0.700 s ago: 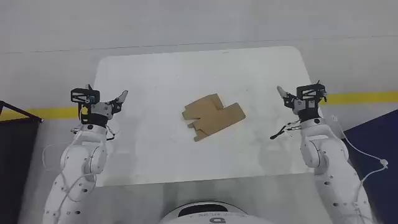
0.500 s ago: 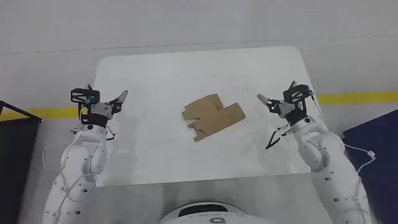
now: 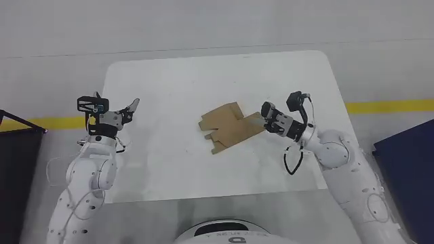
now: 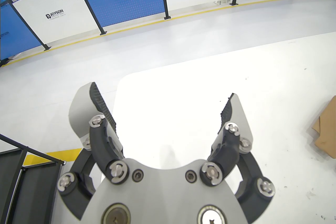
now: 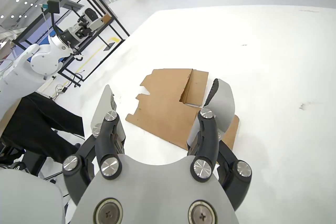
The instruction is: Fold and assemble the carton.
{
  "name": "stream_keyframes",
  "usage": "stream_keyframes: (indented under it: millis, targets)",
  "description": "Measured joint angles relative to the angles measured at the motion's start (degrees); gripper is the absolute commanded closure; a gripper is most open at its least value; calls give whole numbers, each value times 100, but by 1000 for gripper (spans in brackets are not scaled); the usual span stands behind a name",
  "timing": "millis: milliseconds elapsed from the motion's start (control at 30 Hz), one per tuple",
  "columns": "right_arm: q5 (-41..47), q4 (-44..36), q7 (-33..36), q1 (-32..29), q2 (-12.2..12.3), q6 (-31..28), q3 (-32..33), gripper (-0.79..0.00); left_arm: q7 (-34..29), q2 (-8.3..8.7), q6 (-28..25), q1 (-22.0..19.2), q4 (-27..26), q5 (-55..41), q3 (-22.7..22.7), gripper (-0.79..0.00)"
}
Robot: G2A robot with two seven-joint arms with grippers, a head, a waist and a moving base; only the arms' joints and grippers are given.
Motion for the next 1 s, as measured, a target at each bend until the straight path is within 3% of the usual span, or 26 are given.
stream_keyframes:
  millis: [233, 400, 1000]
  targets:
    - [330, 972, 432, 742, -62, -99, -540, -625, 0, 0, 0, 0, 0, 0, 0, -785]
    - [271, 1441, 467, 1065, -87, -78, -740, -600, 0, 0, 0, 0, 0, 0, 0, -785]
    - [7, 1985, 80, 1291, -136, -72, -1176, -551, 0, 0, 0, 0, 0, 0, 0, -785]
